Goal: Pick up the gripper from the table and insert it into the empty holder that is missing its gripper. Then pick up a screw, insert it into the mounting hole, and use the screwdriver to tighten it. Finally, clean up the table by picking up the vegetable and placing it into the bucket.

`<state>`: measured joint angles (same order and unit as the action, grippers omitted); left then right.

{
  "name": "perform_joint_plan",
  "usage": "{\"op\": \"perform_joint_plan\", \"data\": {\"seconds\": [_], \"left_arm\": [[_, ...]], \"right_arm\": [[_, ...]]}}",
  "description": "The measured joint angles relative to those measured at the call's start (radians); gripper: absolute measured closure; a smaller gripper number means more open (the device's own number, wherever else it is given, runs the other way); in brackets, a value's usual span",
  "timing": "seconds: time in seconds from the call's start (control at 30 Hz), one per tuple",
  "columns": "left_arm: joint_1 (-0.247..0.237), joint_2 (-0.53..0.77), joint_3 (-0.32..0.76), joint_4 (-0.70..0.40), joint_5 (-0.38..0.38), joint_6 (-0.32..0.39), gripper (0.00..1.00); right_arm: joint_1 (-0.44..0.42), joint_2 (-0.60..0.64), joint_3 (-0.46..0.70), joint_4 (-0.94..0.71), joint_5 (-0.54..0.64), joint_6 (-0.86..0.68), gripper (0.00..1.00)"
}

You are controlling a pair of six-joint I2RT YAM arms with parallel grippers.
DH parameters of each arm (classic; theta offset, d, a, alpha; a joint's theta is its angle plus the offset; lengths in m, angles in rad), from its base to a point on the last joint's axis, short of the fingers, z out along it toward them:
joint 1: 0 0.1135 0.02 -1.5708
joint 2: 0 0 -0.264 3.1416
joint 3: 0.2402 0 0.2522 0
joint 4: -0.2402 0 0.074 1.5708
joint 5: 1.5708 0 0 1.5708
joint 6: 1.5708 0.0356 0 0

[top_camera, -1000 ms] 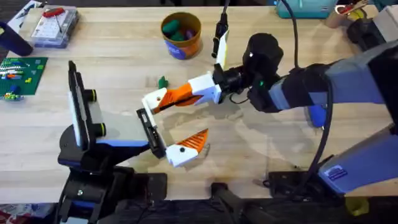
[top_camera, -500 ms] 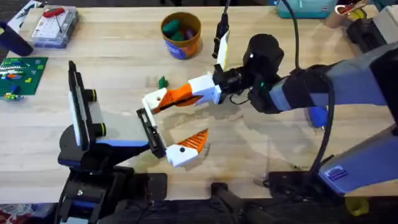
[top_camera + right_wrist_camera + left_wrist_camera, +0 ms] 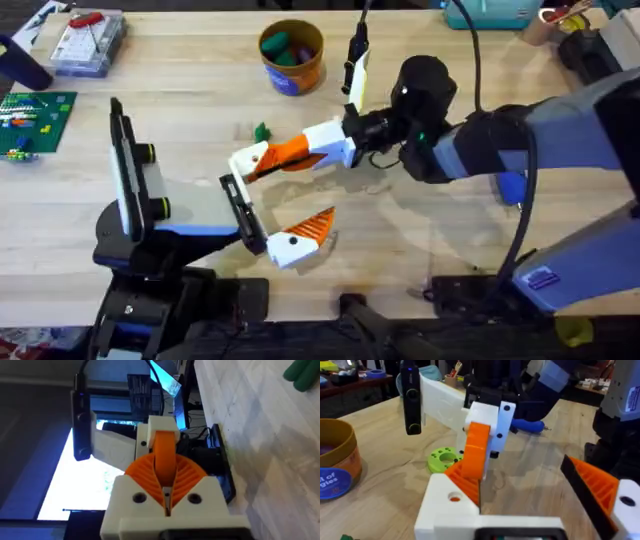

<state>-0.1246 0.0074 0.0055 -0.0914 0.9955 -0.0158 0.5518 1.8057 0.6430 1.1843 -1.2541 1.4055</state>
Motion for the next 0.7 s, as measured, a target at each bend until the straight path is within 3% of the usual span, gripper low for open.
{"op": "perform_joint_plan", "data": {"seconds": [0.7], "left_arm": [[0.0,0.0,0.0,0.0,-0.002,0.0,0.014]], "right_arm": [[0.002,0.0,0.0,0.001,0.01,0.0,0.995]]}}
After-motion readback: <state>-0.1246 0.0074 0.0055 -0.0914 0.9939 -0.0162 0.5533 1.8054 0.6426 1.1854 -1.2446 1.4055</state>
